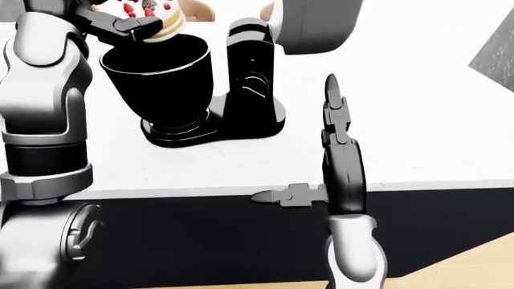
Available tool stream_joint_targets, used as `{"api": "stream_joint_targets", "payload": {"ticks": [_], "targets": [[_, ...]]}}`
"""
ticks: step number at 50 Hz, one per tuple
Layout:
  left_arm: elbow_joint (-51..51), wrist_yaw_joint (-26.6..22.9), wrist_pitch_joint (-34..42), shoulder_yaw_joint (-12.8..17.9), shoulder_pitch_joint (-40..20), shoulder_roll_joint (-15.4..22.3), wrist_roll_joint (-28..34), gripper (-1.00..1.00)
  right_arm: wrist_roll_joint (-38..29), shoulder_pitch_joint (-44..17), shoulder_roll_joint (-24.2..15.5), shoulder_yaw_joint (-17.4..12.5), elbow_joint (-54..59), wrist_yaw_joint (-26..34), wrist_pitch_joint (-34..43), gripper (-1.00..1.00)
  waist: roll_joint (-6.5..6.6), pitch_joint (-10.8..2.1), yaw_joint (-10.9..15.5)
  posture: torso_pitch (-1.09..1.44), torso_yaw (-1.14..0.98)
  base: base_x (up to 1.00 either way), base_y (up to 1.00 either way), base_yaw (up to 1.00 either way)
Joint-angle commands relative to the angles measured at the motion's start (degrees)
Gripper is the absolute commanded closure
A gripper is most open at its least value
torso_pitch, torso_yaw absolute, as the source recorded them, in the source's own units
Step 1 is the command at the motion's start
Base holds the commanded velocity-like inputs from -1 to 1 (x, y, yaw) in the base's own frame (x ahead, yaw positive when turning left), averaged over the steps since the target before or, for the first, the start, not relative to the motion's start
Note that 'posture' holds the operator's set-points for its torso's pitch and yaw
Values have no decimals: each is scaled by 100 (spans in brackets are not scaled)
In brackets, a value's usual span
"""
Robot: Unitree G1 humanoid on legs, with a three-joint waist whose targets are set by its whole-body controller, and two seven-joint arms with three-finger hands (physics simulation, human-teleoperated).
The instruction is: Place the cake in the stand mixer bowl.
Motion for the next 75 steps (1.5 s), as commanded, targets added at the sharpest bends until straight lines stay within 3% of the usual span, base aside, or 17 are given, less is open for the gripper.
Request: {"api": "stream_joint_targets", "payload": {"ticks": [1,14,32,33,36,37,39,61,75], "targets": [[-171,74,-235,65,-243,84,18,100,-17,-108,-8,3,-195,-24,-135,-100,10,-149,2,0,0,0,0,0],[412,114,-482,85,-332,267,168,100,-26,-109,-6,28,-217,-24,-125,-100,23,-152,-3,0,0,0,0,0],[841,183,-762,67,-385,230,323,100,-47,-161,-11,40,-236,4,-91,-100,24,-169,-7,0,0,0,0,0],[853,193,-770,69,-387,236,334,93,-47,-156,-8,41,-243,4,-92,-100,24,-169,-8,0,0,0,0,0],[852,190,-768,67,-364,244,356,15,-50,-148,-4,53,-237,2,-107,-100,27,-167,-9,0,0,0,0,0],[846,189,-756,72,-367,250,363,-16,-51,-144,-4,52,-245,3,-105,-100,28,-166,-9,0,0,0,0,0],[845,184,-748,77,-376,260,366,-100,-47,-137,1,58,-230,1,-120,-100,29,-168,-9,0,0,0,0,0],[759,176,-583,154,-422,361,258,-100,-57,-122,2,66,-255,0,-123,-100,37,-166,-10,0,0,0,0,0],[671,11,-39,237,-665,655,-126,-100,-91,-153,2,80,-304,20,-61,-100,50,-156,-8,0,0,0,0,0]]}}
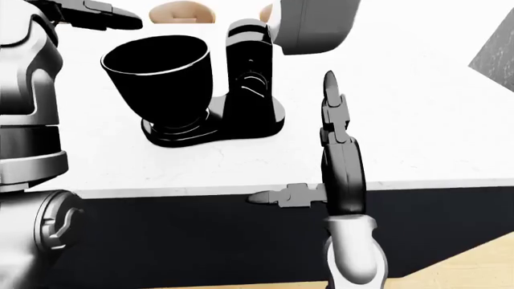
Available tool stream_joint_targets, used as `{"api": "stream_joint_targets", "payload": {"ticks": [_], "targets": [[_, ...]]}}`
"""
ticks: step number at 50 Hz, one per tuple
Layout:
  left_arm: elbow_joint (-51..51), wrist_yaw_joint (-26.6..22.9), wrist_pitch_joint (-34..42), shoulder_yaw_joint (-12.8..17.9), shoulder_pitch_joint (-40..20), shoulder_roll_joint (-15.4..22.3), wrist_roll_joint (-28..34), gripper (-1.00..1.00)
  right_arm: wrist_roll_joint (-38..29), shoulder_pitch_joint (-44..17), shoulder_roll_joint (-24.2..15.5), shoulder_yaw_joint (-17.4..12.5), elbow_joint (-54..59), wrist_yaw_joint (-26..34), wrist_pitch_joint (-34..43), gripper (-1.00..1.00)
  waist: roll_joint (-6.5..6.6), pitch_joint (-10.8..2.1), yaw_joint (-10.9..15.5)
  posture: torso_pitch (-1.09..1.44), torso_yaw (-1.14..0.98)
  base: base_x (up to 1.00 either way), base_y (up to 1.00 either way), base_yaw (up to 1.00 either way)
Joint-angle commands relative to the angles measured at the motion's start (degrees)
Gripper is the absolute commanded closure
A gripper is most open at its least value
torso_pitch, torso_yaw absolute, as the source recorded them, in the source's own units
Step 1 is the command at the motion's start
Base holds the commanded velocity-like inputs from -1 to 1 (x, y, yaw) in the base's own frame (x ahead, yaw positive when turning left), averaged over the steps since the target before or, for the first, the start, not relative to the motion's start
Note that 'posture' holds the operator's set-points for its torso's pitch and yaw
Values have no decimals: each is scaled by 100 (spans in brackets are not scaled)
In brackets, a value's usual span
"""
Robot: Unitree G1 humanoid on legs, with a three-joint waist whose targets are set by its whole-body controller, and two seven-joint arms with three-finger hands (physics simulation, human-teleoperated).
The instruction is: Place the cake in the stand mixer bowl.
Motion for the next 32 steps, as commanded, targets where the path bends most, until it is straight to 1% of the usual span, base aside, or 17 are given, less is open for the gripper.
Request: {"api": "stream_joint_targets", "payload": {"ticks": [1,16,27,32], "targets": [[-206,-24,-98,41,-229,105,-13,-100,-27,-99,-5,7,-181,-27,-144,-100,16,-138,1,0,0,0,0,0],[8,-285,2,176,-293,593,-53,-100,-45,-130,-7,4,-233,-4,-73,-100,36,-129,-8,0,0,0,0,0],[125,-357,-51,274,-243,873,-126,-100,-75,-133,-1,33,-246,-1,-53,-100,52,-133,-7,0,0,0,0,0],[231,-353,-261,287,-163,947,-98,-100,-72,-130,1,31,-244,3,-64,-100,55,-126,-9,0,0,0,0,0]]}}
